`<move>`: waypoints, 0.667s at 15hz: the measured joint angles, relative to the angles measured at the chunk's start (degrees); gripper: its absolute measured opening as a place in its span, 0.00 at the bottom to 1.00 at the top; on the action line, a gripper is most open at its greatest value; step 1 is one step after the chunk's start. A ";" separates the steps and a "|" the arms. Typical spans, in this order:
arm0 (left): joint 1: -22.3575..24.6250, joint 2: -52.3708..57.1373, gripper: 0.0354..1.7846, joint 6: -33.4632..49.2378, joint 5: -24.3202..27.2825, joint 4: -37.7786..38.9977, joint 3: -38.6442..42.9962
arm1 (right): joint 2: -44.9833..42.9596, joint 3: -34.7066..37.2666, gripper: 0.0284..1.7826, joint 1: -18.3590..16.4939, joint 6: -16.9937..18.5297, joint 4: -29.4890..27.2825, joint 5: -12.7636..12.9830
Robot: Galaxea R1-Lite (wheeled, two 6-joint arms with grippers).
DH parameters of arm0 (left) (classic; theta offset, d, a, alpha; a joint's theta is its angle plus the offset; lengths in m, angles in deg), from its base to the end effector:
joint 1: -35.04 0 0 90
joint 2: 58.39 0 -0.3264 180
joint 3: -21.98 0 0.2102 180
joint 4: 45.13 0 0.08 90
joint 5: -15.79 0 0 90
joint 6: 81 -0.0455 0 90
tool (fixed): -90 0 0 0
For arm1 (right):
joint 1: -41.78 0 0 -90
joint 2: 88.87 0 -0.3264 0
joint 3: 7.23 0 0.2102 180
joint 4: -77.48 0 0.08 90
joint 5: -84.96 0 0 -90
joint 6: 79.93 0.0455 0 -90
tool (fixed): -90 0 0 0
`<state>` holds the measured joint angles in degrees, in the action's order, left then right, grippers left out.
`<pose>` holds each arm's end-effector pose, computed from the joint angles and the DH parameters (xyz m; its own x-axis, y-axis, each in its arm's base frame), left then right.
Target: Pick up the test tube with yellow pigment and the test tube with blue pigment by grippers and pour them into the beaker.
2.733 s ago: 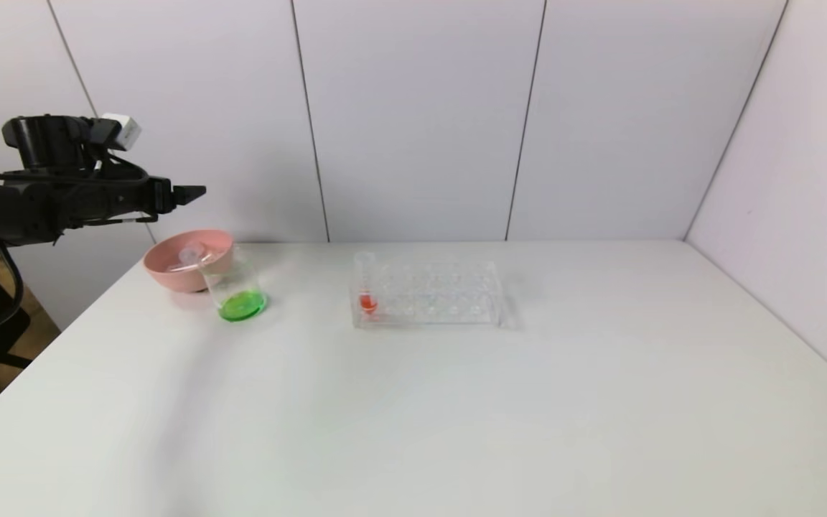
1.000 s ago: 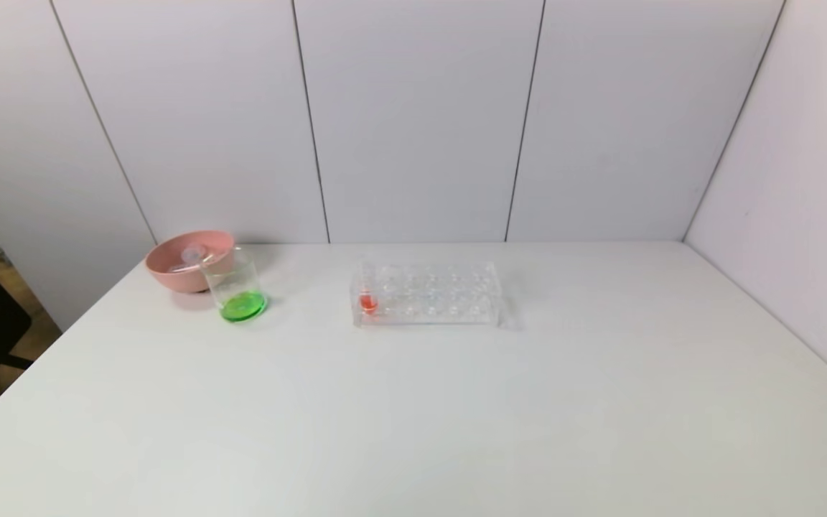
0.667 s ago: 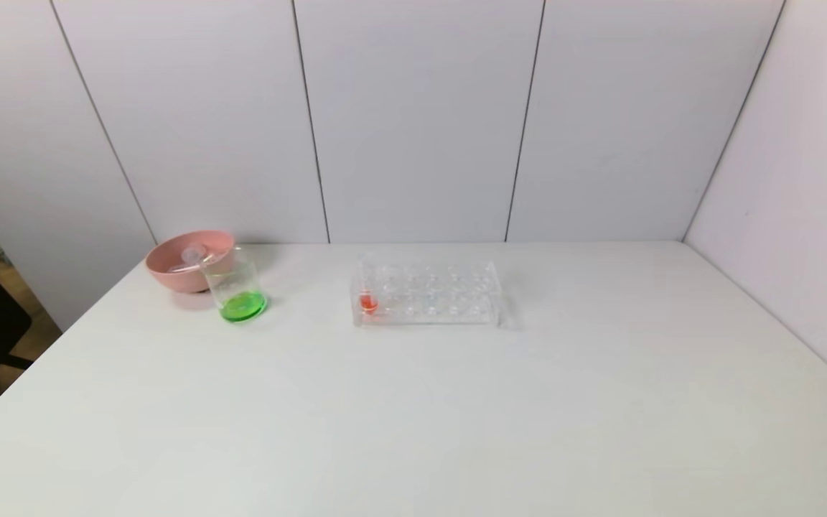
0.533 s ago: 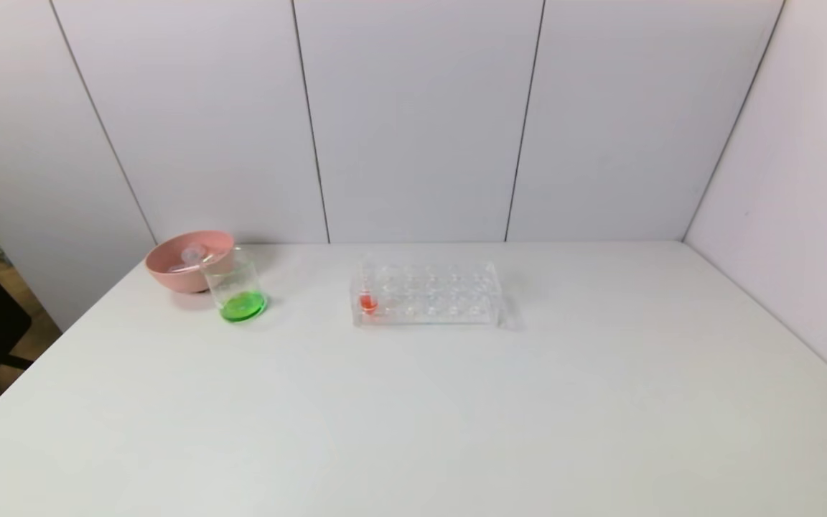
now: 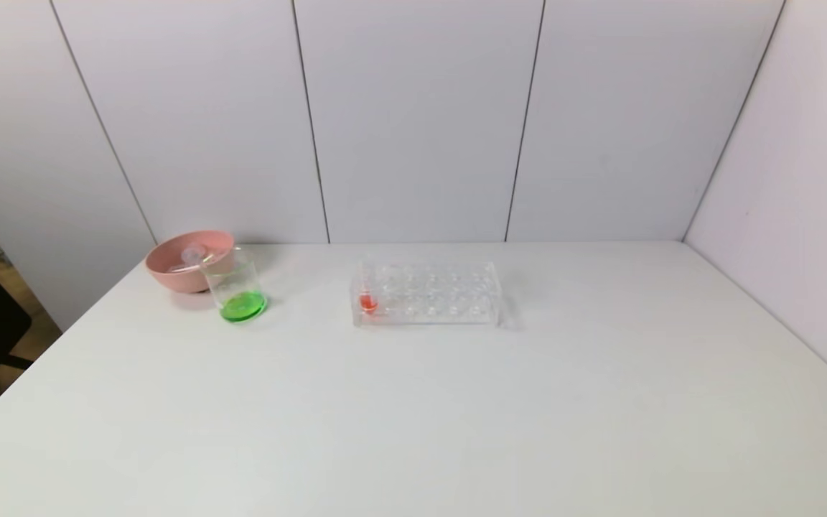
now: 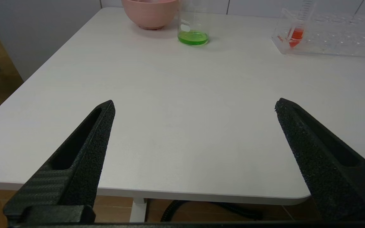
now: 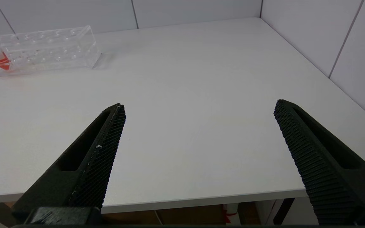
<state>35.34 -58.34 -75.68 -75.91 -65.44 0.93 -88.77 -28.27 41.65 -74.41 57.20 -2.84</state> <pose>-0.0048 0.0013 0.0771 0.9993 0.0349 0.0138 -0.0335 0.9951 -0.0931 -0.0046 -0.0017 0.0771 0.9991 -0.0407 0.0115 0.0394 0.9945 0.0966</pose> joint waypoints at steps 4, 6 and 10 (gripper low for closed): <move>0.00 -0.02 0.99 -0.02 -0.02 0.00 0.00 | 0.00 0.00 0.96 0.00 -0.06 -0.02 0.00; 0.00 -0.02 0.99 0.02 -0.02 0.00 0.00 | 0.00 0.00 0.96 0.00 -0.13 0.02 0.02; 0.00 -0.05 0.99 0.00 -0.02 -0.02 0.00 | 0.00 0.00 0.96 0.04 -0.24 -0.02 0.13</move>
<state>35.34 -58.39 -75.68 -75.94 -65.47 0.93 -88.77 -28.27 41.68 -74.66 57.18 -2.70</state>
